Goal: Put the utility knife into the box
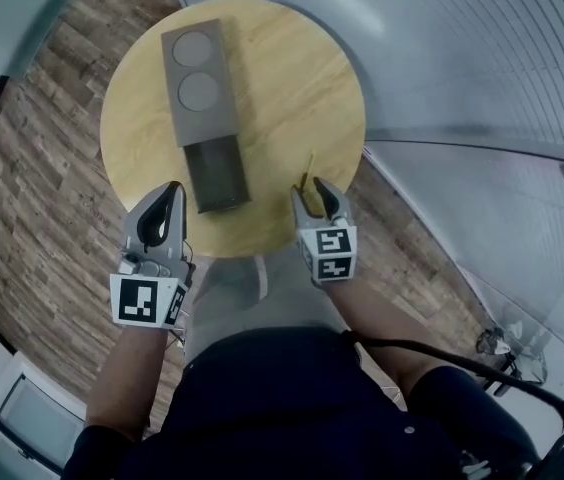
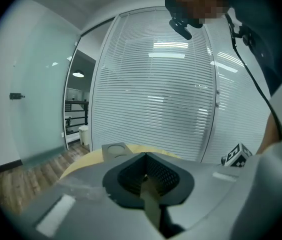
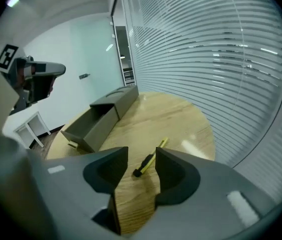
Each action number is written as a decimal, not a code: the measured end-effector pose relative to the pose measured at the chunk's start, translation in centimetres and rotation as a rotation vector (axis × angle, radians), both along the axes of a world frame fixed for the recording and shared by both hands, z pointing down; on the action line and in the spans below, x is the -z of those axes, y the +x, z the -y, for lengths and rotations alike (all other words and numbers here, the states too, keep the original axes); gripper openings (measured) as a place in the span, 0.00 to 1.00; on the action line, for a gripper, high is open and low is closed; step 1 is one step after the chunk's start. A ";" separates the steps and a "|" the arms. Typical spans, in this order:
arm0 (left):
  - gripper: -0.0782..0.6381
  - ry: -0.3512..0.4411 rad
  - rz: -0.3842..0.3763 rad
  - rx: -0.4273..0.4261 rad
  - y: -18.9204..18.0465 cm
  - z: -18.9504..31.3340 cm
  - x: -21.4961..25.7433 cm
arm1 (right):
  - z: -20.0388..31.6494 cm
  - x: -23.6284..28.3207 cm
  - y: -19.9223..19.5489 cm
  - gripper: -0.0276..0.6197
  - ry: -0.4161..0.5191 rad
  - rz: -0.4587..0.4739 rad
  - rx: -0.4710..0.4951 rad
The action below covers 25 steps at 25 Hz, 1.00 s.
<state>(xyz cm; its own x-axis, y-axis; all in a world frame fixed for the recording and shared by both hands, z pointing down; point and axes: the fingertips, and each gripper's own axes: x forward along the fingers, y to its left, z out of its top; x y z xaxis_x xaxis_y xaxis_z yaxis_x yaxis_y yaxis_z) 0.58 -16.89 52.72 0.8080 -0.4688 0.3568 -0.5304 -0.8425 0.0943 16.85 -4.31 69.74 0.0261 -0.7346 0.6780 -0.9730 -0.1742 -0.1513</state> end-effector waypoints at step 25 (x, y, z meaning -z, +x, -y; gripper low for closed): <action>0.11 -0.024 0.012 0.034 -1.1 0.1 -0.1 | 1.1 -1.5 0.9 0.15 -0.089 0.001 0.024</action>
<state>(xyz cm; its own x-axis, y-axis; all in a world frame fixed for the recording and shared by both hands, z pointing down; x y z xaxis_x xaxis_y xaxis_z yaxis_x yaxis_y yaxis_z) -0.53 -17.03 52.81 0.7874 -0.4869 0.3779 -0.5597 -0.8217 0.1074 17.71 -5.44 71.21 0.0086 -0.6720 0.7405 -0.9768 -0.1641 -0.1376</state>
